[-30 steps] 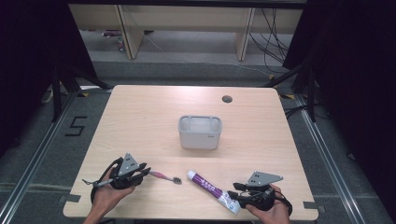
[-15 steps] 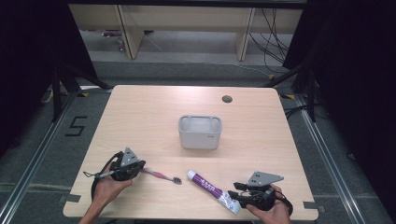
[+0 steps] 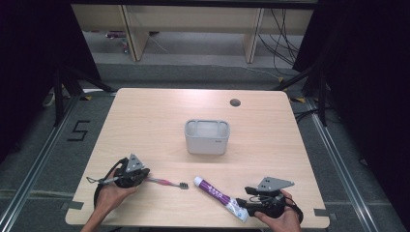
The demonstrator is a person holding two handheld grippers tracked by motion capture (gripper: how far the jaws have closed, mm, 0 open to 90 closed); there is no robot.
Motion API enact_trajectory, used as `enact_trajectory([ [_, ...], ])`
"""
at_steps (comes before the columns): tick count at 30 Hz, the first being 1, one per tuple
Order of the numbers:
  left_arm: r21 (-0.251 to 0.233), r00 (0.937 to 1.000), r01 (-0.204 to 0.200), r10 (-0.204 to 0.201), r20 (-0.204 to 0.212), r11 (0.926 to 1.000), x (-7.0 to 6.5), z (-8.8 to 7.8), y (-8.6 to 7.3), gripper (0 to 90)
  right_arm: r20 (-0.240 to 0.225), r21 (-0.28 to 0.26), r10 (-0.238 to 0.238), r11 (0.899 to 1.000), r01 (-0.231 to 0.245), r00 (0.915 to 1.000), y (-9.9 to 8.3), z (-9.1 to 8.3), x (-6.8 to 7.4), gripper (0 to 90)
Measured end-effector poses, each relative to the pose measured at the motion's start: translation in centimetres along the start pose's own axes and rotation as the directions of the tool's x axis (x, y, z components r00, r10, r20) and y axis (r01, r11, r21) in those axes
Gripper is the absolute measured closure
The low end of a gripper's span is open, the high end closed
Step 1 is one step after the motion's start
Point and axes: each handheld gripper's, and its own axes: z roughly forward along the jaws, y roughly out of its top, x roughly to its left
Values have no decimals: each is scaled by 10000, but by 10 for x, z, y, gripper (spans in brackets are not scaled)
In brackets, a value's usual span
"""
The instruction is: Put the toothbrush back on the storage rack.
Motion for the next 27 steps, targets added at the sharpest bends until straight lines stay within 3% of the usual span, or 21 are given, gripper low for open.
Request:
enact_trajectory([
  [4, 56, 9999, -141, 141, 82, 9999, -3, -4, -1, 896, 38, -37, -61, 10000, 61, 10000, 0, 0, -2, 417],
  [5, 100, 9997, -196, 195, 113, 9998, -4, -5, -2, 895, 284, -81, 24, 10000, -21, 9996, 0, 0, -1, 414],
  [12, 222, 9995, -249, 244, 216, 9994, -7, -7, -6, 895, 303, -108, 69, 9999, -65, 9995, 0, 0, -2, 407],
  [13, 329, 9989, -399, 390, 278, 9987, -7, -10, -6, 895, 297, -118, 78, 9999, -75, 9995, 0, 0, -2, 407],
  [14, 196, 9996, -215, 211, 209, 9996, -8, -10, -7, 895, 289, -120, 77, 9999, -74, 9996, 0, 0, -2, 407],
  [19, 264, 9991, -288, 279, 329, 9992, -10, -13, -11, 895, 358, -125, 141, 9998, -136, 9993, 0, -1, -2, 407],
  [27, 369, 9971, -558, 537, 547, 9978, -19, -22, -18, 895, 524, -196, 25, 9998, -15, 9986, 0, -2, -3, 407],
])
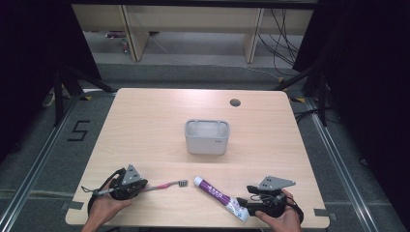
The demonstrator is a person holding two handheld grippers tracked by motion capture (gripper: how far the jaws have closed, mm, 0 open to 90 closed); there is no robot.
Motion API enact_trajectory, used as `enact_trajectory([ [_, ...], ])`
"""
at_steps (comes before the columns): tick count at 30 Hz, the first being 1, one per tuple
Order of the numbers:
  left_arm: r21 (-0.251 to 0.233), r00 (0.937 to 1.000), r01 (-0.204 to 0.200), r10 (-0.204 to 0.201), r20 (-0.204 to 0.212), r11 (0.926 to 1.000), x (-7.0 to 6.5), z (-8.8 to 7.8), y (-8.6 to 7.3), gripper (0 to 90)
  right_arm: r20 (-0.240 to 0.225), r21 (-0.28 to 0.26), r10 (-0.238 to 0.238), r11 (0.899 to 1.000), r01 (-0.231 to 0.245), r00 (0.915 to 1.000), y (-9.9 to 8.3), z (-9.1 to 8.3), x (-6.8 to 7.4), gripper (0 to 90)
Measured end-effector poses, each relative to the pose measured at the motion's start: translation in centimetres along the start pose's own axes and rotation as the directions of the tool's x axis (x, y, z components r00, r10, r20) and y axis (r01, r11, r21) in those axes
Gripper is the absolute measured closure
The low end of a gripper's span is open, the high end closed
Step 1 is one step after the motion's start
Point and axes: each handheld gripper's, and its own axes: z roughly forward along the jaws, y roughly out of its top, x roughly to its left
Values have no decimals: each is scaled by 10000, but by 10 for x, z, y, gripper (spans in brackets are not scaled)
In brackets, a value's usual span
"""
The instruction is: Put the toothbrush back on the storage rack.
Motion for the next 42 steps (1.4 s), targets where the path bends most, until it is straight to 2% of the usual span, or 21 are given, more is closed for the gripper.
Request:
enact_trajectory([
  [5, -7, 9999, 44, -44, 144, 10000, -7, -3, -5, 895, 3, 8, 0, 10000, 0, 10000, 0, 0, -1, 406],
  [6, 22, 9999, -75, 75, 92, 10000, -8, -4, -5, 894, -1, 9, -6, 10000, 6, 10000, 0, 0, -1, 406],
  [7, 4, 9999, 46, -46, 151, 10000, -10, -5, -6, 894, 6, 5, -3, 10000, 3, 10000, 0, 0, -1, 405],
  [8, 9, 9999, -77, 77, 145, 10000, -11, -6, -6, 895, 13, 1, -11, 10000, 11, 10000, 0, 0, -1, 403],
  [10, -3, 9998, -29, 29, 219, 10000, -12, -7, -7, 894, 5, 15, -8, 10000, 8, 10000, 0, 0, -1, 402],
  [14, -39, 9995, -220, 221, 236, 9998, -18, -10, -9, 894, 3, 25, 67, 10000, -67, 10000, 0, 0, -1, 399],
  [15, -58, 9995, -217, 219, 237, 9997, -21, -11, -9, 894, -207, 49, 176, 9998, -175, 9996, 0, 1, -1, 398],
  [17, -50, 9981, -405, 407, 464, 9992, -25, -14, -9, 893, -56, 90, 274, 9996, -273, 9996, 0, 0, 0, 391],
  [18, -66, 9982, -387, 389, 453, 9992, -27, -14, -9, 893, -8, 26, 111, 9999, -111, 9999, 0, 0, -1, 391],
  [24, -29, 9963, -554, 555, 663, 9985, -39, -18, -8, 892, -173, 72, 199, 9998, -198, 9997, 0, 1, -1, 390],
  [27, -38, 9942, -719, 720, 794, 9974, -43, -18, -7, 891, -185, 65, 150, 9999, -148, 9997, 0, 1, -1, 390],
  [29, -79, 9951, -625, 629, 760, 9980, -46, -17, -7, 889, -189, 80, 190, 9998, -188, 9996, 0, 1, -1, 390],
  [30, -90, 9935, -767, 772, 837, 9970, -46, -16, -6, 889, -190, 87, 204, 9998, -202, 9996, 0, 1, 0, 390],
  [32, -93, 9945, -670, 675, 800, 9977, -47, -16, -6, 889, -191, 90, 199, 9998, -197, 9996, 0, 1, -1, 391],
  [33, -91, 9937, -751, 756, 829, 9971, -48, -16, -5, 889, -412, 156, 164, 9998, -158, 9990, 0, 1, -1, 391],
  [42, -97, 9916, -781, 787, 1028, 9969, -58, -11, 1, 891, -461, 158, 84, 9998, -77, 9989, 0, 2, -1, 390],
])
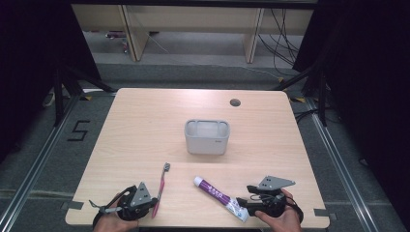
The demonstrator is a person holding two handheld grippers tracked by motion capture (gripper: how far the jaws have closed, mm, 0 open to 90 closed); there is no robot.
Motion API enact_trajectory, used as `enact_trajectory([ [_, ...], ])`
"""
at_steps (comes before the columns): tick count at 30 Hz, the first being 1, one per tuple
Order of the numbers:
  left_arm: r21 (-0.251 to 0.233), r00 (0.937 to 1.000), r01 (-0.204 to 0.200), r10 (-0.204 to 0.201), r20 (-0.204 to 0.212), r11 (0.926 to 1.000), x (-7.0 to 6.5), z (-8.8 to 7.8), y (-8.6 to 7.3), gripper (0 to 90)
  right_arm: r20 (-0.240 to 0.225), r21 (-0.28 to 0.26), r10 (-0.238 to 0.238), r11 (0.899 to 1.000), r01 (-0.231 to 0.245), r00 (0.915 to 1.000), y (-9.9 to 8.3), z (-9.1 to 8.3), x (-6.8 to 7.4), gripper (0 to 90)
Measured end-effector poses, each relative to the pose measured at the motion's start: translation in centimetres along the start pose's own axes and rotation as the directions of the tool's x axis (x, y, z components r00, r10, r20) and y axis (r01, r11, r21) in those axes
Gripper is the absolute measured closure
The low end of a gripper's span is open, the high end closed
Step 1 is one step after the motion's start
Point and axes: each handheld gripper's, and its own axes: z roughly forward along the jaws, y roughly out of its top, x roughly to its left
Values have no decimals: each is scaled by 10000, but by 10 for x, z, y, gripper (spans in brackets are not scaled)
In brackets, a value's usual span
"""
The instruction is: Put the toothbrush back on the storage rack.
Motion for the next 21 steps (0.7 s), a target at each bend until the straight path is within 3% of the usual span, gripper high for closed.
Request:
enact_trajectory([
  [8, 13, 10000, 23, -23, 45, 10000, 0, 2, 2, 874, 7, -24, 6, 10000, -6, 10000, 0, 0, 0, 391],
  [10, -141, 9989, 470, -471, -56, 9988, 4, -2, 2, 821, -26, -21, 17, 10000, -17, 10000, 0, -1, 0, 391],
  [11, -141, 9989, 470, -471, -56, 9988, 4, -2, 2, 801, -26, -21, 17, 10000, -17, 10000, 0, -1, 0, 391],
  [12, -237, 9963, 843, -847, -162, 9962, 9, -5, 3, 773, 236, -32, -72, 10000, 72, 9997, 0, -1, 0, 391],
  [13, -325, 9939, 1077, -1084, -201, 9937, 11, -6, 4, 762, 14, 0, 37, 10000, -37, 10000, 0, 0, 0, 390],
  [16, -361, 9862, 1637, -1646, -206, 9858, 17, -7, 10, 684, 254, 8, 29, 10000, -29, 9997, 0, 0, 1, 391],
  [17, -289, 9843, 1748, -1754, -203, 9842, 19, -7, 12, 659, 237, 9, 8, 10000, -8, 9997, 0, 0, 1, 391],
  [18, -245, 9821, 1867, -1872, -192, 9821, 19, -7, 14, 639, -82, 18, 12, 10000, -12, 10000, 0, 1, -1, 391],
  [20, -238, 9803, 1963, -1968, -192, 9803, 20, -6, 16, 625, -58, 13, 12, 10000, -12, 10000, 0, 1, -1, 391],
  [21, -125, 9763, 2150, -2152, -214, 9765, 21, -4, 20, 586, 102, 45, 27, 10000, -27, 9999, 0, 0, -1, 391],
])
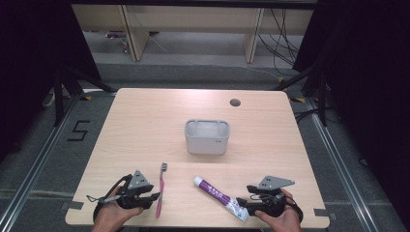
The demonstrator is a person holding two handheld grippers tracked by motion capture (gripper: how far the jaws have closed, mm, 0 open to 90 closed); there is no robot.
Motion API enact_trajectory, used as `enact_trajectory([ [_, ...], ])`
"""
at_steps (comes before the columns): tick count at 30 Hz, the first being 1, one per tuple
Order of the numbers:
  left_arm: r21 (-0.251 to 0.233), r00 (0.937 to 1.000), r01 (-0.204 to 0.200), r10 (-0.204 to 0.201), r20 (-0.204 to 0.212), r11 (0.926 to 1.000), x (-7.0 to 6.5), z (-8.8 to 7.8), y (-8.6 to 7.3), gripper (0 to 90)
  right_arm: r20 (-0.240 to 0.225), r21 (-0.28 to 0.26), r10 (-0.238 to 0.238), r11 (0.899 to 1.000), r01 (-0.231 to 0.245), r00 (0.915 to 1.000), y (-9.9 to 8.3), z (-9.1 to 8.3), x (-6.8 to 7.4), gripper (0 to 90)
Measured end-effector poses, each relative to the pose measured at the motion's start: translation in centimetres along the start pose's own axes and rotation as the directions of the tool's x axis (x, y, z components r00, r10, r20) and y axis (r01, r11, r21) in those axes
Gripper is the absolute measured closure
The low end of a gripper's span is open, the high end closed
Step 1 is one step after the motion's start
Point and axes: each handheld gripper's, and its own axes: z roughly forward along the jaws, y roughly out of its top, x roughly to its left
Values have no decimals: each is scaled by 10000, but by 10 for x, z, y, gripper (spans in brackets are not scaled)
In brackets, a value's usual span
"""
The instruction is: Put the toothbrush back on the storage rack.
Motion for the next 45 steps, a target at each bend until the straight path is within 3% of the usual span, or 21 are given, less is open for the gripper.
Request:
enact_trajectory([
  [2, 247, 10000, -22, 20, 70, 9997, 0, 0, 2, 565, 236, -34, 261, 9997, -261, 9994, -1, -1, 2, 391],
  [3, 383, 10000, 77, -77, -13, 9992, 1, 3, 5, 557, 337, -96, -71, 9999, 75, 9994, 0, -1, 0, 391],
  [5, 623, 9999, 124, -119, -89, 9980, 2, 6, 8, 540, 142, -39, 52, 10000, -51, 9999, 0, 0, 0, 391],
  [16, 1315, 9997, 234, -221, -111, 9910, 1, 23, 25, 502, 103, -21, -61, 10000, 61, 9999, -1, 0, -1, 391],
  [20, 1485, 9997, -21, 55, -221, 9889, 0, 28, 30, 527, 196, -62, -33, 10000, 34, 9998, -1, 0, 0, 391],
  [23, 1941, 9997, -208, 230, -91, 9808, 0, 31, 35, 549, -15, -37, -51, 10000, 51, 10000, -1, 1, 0, 391],
  [25, 2030, 9994, -253, 293, -167, 9788, 1, 31, 35, 564, 77, -18, -90, 10000, 90, 9999, -1, 0, 0, 392],
  [27, 2169, 9993, -267, 320, -211, 9758, 2, 31, 36, 574, 142, -97, -107, 9999, 109, 9998, -1, 0, 0, 392],
  [29, 2091, 9992, -186, 259, -320, 9777, 3, 33, 35, 592, 198, -56, -184, 9998, 185, 9996, -1, 0, -1, 392],
  [33, 2285, 9990, -347, 399, -184, 9729, 6, 32, 35, 628, -59, -14, -35, 10000, 34, 10000, -1, 1, 0, 395],
  [40, 2505, 9989, -359, 420, -190, 9675, 11, 32, 35, 681, 4, 12, -54, 10000, 54, 10000, -1, 1, 0, 396],
  [45, 2865, 9983, -455, 540, -215, 9570, 18, 32, 38, 741, -42, 24, -60, 10000, 60, 10000, -1, 1, 1, 398],
])
